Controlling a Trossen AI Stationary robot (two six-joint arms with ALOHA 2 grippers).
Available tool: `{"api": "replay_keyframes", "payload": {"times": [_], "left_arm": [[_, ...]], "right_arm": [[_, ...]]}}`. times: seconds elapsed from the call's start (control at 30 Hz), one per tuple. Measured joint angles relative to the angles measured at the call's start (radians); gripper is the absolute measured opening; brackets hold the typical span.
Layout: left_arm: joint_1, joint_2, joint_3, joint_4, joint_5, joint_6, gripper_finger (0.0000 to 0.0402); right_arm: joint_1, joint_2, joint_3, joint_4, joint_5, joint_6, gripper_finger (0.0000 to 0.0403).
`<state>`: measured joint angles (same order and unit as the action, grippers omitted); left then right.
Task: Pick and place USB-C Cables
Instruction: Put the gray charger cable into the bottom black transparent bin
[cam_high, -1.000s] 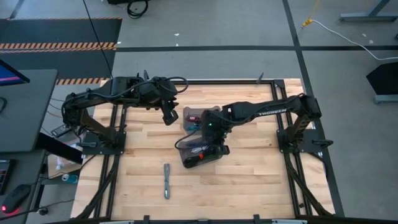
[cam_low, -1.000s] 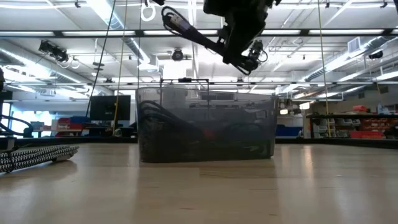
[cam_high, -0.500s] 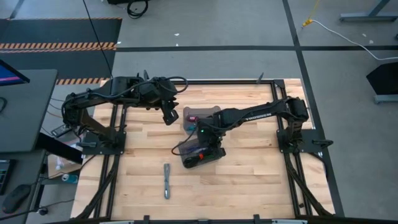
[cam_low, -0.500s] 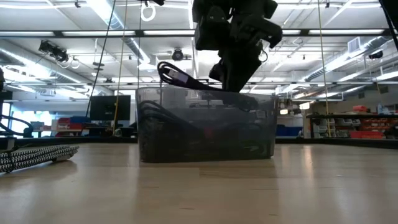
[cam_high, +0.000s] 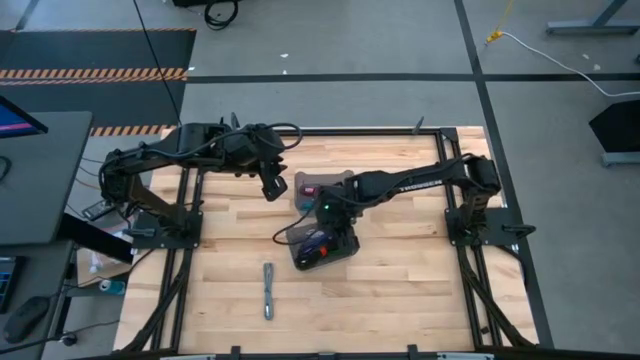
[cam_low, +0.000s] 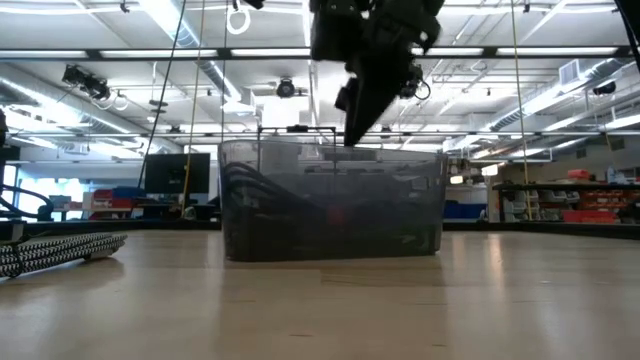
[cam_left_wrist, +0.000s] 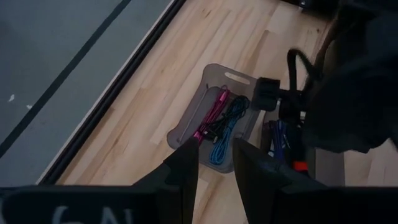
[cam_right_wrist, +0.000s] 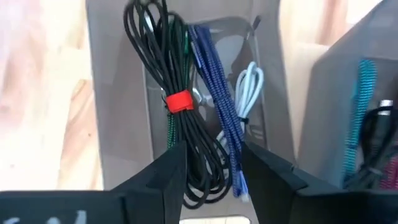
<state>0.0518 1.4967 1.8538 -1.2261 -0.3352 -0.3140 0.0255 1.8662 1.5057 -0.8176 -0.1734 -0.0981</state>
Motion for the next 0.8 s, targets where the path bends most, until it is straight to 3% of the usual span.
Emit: {"api": "replay_keyframes", "payload": {"times": [0.13,0.37,0.6,0.8], "left_arm": [[-0.016,0.001,0.0,-0.023,0.018,-0.044,0.0107],[-0.077,0.013,-0.032,-0.098,0.017,-0.125,0.0107],[-0.171,0.015,-0.19,-0.174,0.015,-0.356,0.0107],[-0.27,0.015,-0.338,-0.199,0.063,-0.609,0.0107]], "right_arm": [[-0.01,-0.022,0.076,-0.048,0.027,0.018,0.016],[-0.04,-0.067,0.303,-0.274,0.278,-0.033,0.016],[-0.082,-0.153,0.462,-0.404,0.5,-0.044,0.016],[-0.112,-0.278,0.487,-0.414,0.593,-0.027,0.016]]}}
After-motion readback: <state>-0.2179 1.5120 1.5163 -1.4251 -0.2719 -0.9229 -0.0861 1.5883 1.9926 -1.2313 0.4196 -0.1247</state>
